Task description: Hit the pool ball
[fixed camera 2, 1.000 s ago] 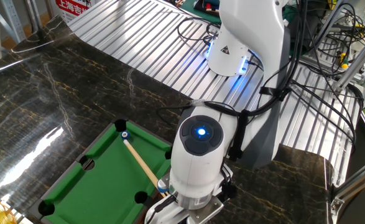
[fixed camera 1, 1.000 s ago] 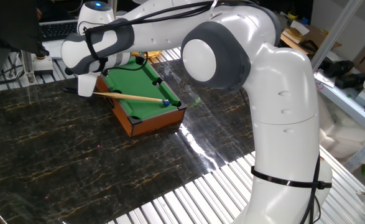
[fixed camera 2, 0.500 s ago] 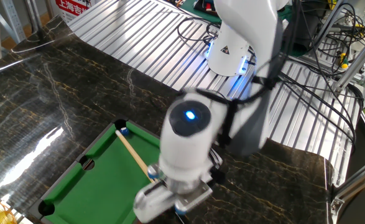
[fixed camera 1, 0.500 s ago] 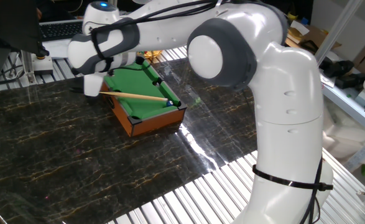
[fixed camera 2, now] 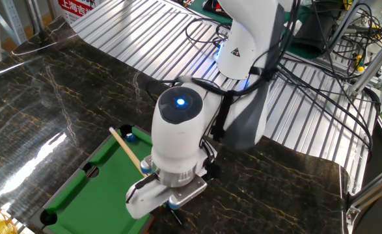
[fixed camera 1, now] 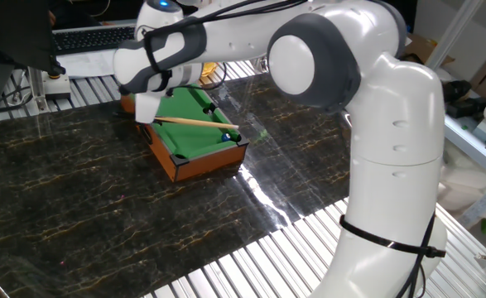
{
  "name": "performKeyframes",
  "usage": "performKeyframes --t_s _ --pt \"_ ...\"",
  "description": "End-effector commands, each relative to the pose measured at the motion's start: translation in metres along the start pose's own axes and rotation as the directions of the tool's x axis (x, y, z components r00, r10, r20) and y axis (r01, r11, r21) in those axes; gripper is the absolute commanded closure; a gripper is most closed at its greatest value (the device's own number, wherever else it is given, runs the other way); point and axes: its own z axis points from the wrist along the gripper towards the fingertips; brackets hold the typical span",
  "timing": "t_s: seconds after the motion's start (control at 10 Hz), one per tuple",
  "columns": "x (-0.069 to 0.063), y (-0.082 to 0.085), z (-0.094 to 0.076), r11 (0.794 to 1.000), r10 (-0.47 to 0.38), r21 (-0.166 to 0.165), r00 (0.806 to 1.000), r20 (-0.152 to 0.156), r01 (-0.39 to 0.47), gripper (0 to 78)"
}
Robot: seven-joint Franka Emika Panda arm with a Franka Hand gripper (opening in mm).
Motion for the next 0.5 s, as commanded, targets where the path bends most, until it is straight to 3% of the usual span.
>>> performKeyframes --t_s 0.1,0.2,0.3,0.5 --pt "0.048 -0.014 -0.008 0.997 -0.074 -0.003 0.997 0.014 0.074 76.4" --pt "0.050 -0.014 -0.009 0.997 -0.077 -0.003 0.997 0.014 0.077 76.4" --pt "0.063 -0.018 -0.011 0.995 -0.101 0.010 0.995 0.004 0.101 76.4" --pt "0.073 -0.026 -0.010 0.992 -0.127 0.013 0.992 -0.011 0.127 76.4"
